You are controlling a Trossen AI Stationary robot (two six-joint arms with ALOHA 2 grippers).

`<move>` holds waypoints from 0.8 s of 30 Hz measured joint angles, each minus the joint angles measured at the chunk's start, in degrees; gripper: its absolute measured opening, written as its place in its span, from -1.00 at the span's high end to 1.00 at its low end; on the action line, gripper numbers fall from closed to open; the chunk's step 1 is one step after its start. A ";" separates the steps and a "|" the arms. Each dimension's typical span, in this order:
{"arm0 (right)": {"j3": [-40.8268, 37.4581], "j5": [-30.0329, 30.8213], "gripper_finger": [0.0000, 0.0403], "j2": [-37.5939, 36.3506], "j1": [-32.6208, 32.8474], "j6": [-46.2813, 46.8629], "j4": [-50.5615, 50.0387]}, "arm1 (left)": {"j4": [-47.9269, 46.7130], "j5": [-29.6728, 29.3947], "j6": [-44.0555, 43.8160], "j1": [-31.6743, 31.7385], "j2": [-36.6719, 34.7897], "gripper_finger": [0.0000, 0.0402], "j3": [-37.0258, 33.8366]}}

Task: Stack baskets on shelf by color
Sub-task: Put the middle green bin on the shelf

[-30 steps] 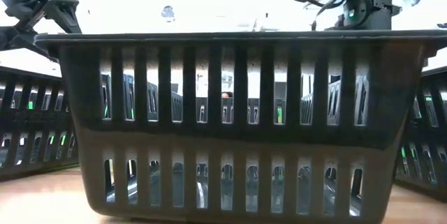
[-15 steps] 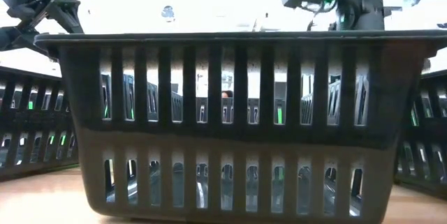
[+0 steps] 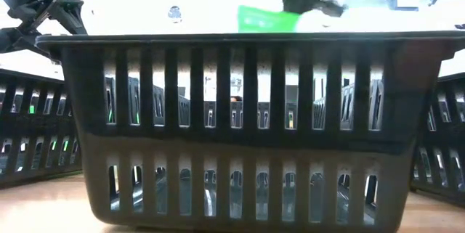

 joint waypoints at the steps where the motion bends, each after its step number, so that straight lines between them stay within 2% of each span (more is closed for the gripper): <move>1: 1.47 -0.05 0.94 1.71 -1.86 -2.64 2.90 | -0.01 0.00 -0.14 0.00 0.00 -0.30 0.00; 5: 7.98 -3.34 0.96 9.63 -8.17 -10.22 11.06 | -0.01 0.04 -0.16 0.00 0.00 -0.30 0.00; 9: 15.50 -8.66 0.93 17.29 -10.99 -13.10 11.43 | -0.01 0.15 0.13 0.00 0.00 -0.30 0.00; 16: 23.31 -10.25 0.89 26.59 -9.86 -12.54 9.91 | 0.03 0.37 0.11 0.00 -0.02 -0.30 0.00; 24: 24.58 -10.14 0.89 31.84 -7.73 -9.54 6.99 | 0.01 0.39 -0.21 0.00 0.00 -0.30 0.00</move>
